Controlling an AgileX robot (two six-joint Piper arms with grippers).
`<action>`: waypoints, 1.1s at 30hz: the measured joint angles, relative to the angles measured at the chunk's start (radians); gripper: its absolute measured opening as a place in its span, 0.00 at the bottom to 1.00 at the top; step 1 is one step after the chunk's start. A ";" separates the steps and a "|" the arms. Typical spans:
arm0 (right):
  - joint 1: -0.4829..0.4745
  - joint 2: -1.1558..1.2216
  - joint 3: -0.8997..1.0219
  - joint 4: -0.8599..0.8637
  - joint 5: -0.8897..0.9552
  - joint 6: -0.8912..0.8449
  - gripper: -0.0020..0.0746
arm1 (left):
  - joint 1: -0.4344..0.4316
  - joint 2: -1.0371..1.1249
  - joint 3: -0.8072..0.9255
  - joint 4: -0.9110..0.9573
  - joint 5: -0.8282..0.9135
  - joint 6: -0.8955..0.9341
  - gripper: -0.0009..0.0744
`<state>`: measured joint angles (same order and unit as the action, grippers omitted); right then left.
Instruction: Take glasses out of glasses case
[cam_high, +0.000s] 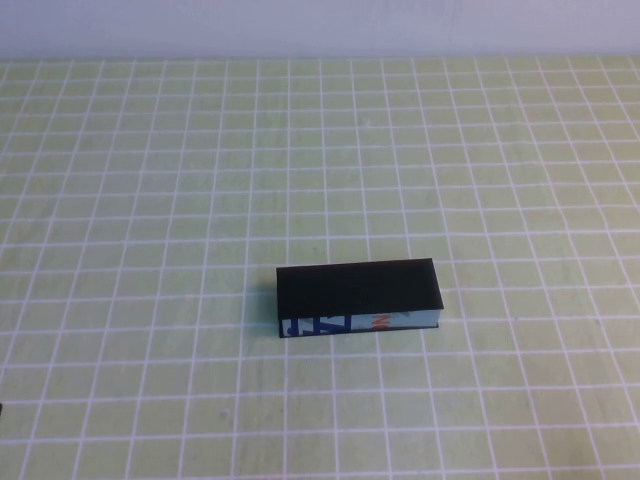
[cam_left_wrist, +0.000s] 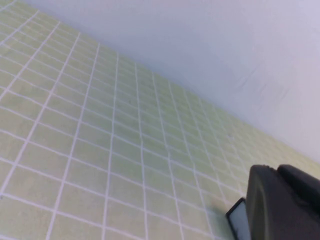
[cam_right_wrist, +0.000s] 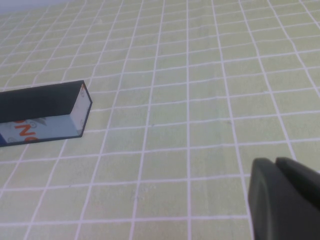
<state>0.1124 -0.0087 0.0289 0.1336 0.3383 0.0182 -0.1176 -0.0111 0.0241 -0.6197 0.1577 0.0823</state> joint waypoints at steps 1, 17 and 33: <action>0.000 0.000 0.000 0.000 0.000 0.000 0.00 | 0.000 0.000 0.000 -0.040 -0.013 0.001 0.01; 0.000 0.000 0.000 0.000 0.000 0.000 0.00 | 0.000 0.453 -0.417 0.009 0.457 0.071 0.01; 0.000 0.000 0.000 0.000 0.000 0.000 0.00 | 0.000 1.371 -0.971 -0.299 0.584 0.670 0.01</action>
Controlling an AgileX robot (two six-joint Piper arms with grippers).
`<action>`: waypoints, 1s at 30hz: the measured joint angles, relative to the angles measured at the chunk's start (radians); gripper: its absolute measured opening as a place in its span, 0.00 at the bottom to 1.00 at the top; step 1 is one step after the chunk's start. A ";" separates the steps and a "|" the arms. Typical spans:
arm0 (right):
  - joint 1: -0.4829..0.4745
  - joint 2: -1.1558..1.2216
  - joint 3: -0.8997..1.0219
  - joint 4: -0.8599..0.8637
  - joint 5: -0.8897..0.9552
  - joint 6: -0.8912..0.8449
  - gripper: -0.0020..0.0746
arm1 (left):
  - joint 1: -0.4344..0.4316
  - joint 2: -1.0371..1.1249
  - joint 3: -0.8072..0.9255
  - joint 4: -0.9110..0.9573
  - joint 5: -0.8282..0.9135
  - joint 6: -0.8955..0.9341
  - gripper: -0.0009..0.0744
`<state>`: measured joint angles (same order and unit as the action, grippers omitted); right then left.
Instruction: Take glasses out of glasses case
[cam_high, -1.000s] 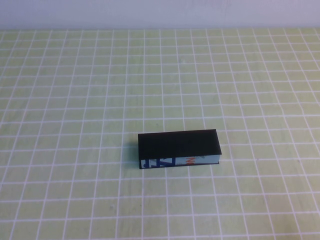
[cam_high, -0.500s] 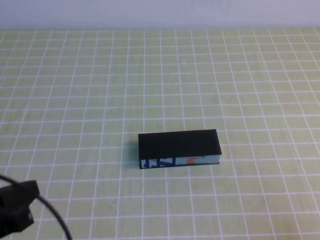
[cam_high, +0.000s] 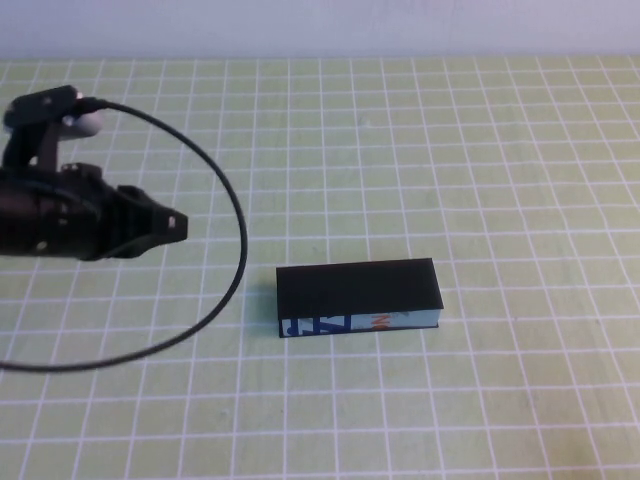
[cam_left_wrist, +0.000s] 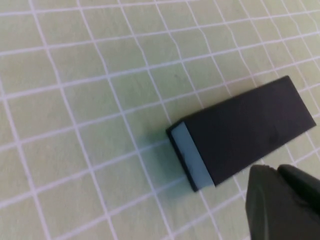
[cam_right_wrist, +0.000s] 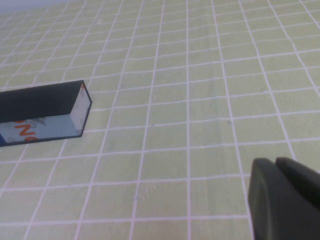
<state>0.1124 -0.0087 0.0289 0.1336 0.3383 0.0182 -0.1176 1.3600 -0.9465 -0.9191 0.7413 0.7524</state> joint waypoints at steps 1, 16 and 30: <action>0.000 0.000 0.000 0.000 0.000 0.000 0.00 | 0.000 0.048 -0.027 -0.025 0.003 0.023 0.01; 0.000 0.000 0.000 0.000 0.000 0.000 0.00 | -0.127 0.659 -0.453 -0.129 0.103 0.145 0.01; 0.000 -0.002 0.000 0.070 -0.114 0.000 0.00 | -0.127 0.712 -0.469 -0.126 0.108 0.157 0.01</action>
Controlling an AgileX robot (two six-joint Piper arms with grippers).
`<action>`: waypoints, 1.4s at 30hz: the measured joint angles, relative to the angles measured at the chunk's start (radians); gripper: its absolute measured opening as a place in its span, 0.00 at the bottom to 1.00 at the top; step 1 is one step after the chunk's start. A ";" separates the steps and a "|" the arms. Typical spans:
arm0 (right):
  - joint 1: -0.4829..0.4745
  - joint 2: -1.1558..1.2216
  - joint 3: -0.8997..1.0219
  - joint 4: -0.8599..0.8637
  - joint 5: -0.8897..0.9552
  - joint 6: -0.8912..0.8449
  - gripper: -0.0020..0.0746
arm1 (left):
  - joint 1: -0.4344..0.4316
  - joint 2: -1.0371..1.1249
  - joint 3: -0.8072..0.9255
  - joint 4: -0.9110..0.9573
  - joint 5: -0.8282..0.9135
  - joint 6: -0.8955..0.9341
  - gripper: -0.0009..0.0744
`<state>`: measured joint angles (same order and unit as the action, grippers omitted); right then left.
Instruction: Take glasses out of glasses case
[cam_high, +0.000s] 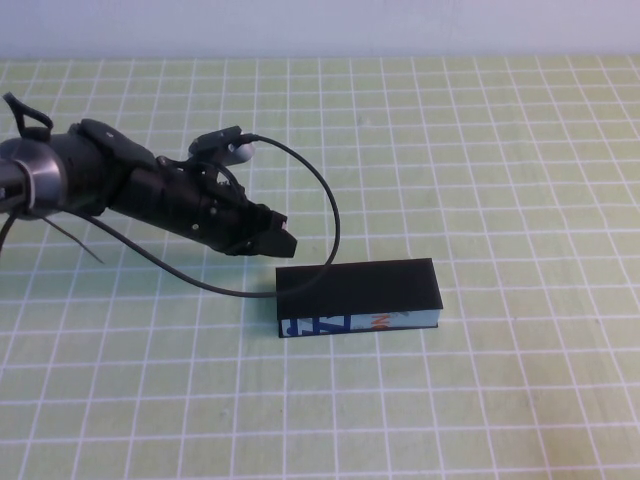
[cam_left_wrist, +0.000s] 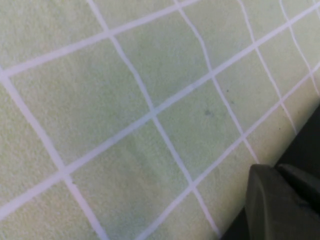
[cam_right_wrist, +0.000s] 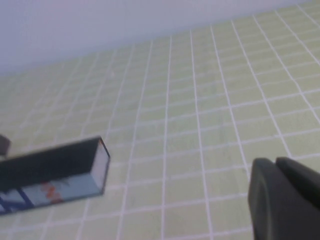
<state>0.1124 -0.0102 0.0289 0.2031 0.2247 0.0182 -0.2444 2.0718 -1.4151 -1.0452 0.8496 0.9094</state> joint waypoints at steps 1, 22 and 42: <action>0.000 0.000 0.000 0.040 -0.026 0.000 0.00 | 0.000 0.004 0.000 0.000 -0.005 0.002 0.01; 0.000 0.304 -0.290 0.448 0.224 -0.062 0.00 | 0.000 0.028 0.000 0.017 -0.001 0.017 0.01; 0.415 1.377 -1.019 0.259 0.494 -0.496 0.00 | 0.000 0.028 0.000 0.042 0.007 0.017 0.01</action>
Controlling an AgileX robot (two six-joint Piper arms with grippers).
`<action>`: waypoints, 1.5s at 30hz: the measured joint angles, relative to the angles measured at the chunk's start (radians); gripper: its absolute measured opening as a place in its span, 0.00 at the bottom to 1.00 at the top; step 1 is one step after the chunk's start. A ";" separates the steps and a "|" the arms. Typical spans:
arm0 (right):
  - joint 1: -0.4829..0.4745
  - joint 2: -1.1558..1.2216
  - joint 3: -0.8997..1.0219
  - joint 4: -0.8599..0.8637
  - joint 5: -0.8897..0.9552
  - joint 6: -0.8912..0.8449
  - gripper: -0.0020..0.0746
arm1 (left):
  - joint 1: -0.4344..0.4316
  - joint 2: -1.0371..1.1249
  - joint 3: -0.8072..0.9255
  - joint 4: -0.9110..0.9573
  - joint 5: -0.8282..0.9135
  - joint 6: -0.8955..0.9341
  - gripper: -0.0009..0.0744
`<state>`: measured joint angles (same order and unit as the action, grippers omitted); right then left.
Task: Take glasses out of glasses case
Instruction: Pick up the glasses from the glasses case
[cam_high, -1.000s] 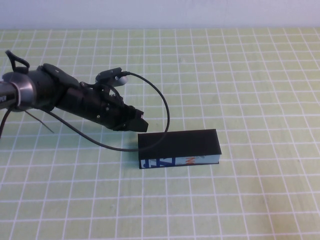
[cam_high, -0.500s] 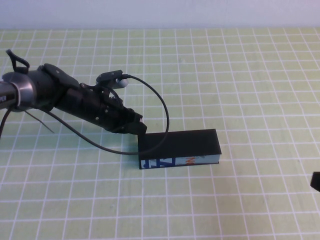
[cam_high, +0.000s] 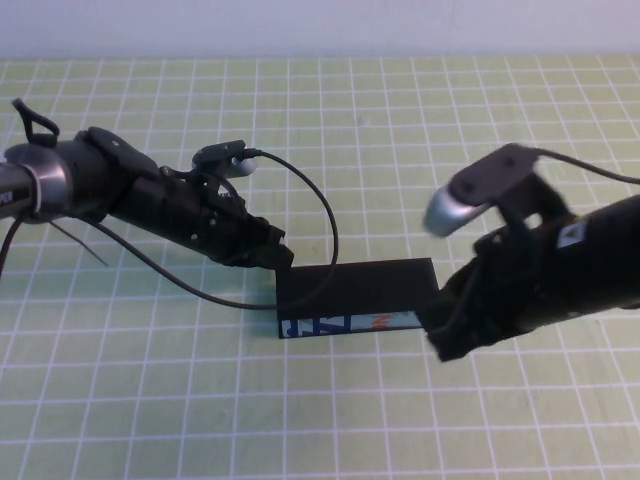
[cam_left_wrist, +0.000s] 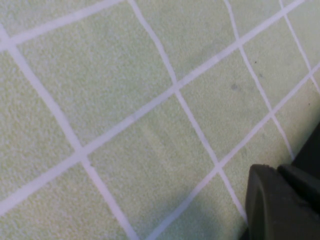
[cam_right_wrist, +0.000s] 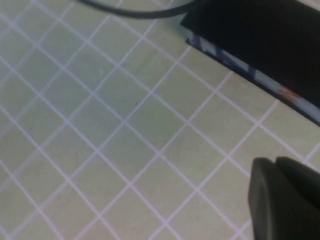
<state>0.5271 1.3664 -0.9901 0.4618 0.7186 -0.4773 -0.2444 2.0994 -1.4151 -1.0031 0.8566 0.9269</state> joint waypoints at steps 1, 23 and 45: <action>0.040 0.031 -0.022 -0.055 -0.006 -0.013 0.00 | 0.000 0.000 0.000 0.000 0.000 0.000 0.01; 0.210 0.333 -0.086 -0.414 -0.342 -0.445 0.37 | 0.000 0.000 0.000 0.002 0.002 0.000 0.01; 0.201 0.446 -0.088 -0.550 -0.481 -0.449 0.38 | 0.000 0.000 0.000 0.002 0.002 0.000 0.01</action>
<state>0.7281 1.8127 -1.0782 -0.0881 0.2377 -0.9259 -0.2444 2.0994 -1.4151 -1.0007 0.8590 0.9269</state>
